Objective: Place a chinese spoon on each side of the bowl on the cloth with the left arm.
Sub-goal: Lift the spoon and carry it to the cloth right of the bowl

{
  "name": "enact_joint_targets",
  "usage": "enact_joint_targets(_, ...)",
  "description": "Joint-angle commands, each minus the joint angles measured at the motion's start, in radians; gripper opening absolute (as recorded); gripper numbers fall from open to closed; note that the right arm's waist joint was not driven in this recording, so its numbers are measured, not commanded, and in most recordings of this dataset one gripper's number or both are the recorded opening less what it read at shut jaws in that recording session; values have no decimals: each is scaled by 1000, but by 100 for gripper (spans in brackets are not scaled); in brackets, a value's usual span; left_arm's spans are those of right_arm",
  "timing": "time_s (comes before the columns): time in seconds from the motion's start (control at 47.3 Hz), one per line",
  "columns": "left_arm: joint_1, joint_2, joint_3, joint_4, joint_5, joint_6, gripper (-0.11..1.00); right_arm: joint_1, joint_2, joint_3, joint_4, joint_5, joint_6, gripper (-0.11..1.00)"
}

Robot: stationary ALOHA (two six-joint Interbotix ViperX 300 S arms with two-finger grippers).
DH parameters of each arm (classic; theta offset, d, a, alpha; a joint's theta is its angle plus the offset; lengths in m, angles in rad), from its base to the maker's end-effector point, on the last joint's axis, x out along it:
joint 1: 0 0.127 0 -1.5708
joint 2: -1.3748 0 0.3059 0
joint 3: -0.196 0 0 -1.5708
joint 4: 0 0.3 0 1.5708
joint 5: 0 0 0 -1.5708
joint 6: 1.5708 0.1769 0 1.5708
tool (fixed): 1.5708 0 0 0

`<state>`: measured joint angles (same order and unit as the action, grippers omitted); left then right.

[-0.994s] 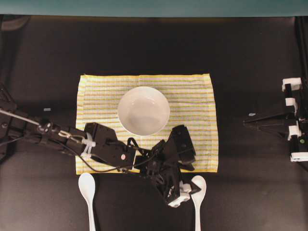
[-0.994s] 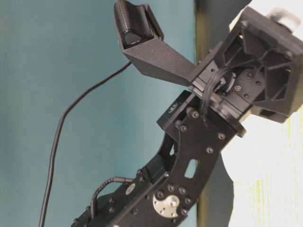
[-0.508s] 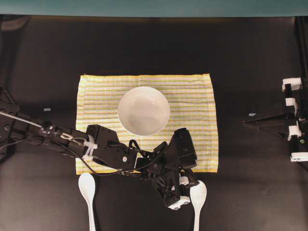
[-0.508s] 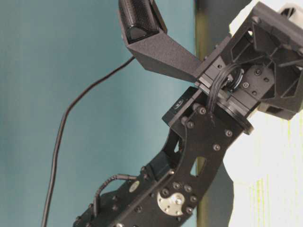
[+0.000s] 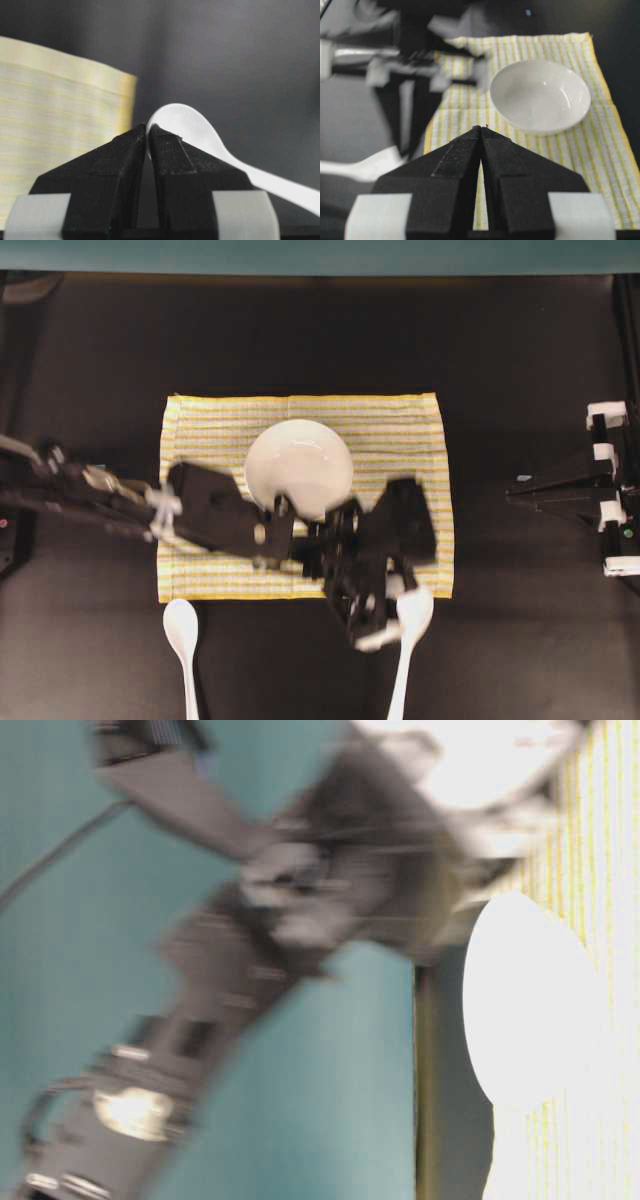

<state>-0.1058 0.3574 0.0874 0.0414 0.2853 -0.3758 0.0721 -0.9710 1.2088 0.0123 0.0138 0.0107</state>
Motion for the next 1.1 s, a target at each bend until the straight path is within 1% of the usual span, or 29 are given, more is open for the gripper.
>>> enact_joint_targets(0.0, 51, -48, -51, 3, 98, 25, 5, 0, 5, -6, 0, -11, -8, 1)
enact_joint_targets(0.085, 91, -51, -84, 3, 164, 54, 5, 0, 5, -5, 0, -11, -6, 1)
enact_joint_targets(0.148, 135, -44, -107, 5, 202, 83, 5, 0, 5, -5, 0, -11, -6, 1)
enact_joint_targets(0.254, 189, -41, -118, 3, 218, 103, 5, 0, 5, -5, 0, -11, -6, 1)
enact_joint_targets(0.423, 268, -43, -98, 5, 198, 104, 5, 0, 3, 3, 0, -12, -6, 1)
enact_joint_targets(0.635, 288, -38, -43, 5, 106, 100, 5, 0, 5, 23, -2, -38, -6, 1)
enact_joint_targets(0.74, 288, -37, -29, 5, 91, 100, 5, 0, 5, 23, -2, -54, -6, 1)
enact_joint_targets(1.079, 293, -6, -29, 5, 55, 107, 5, 0, 5, 23, -2, -110, -9, 1)
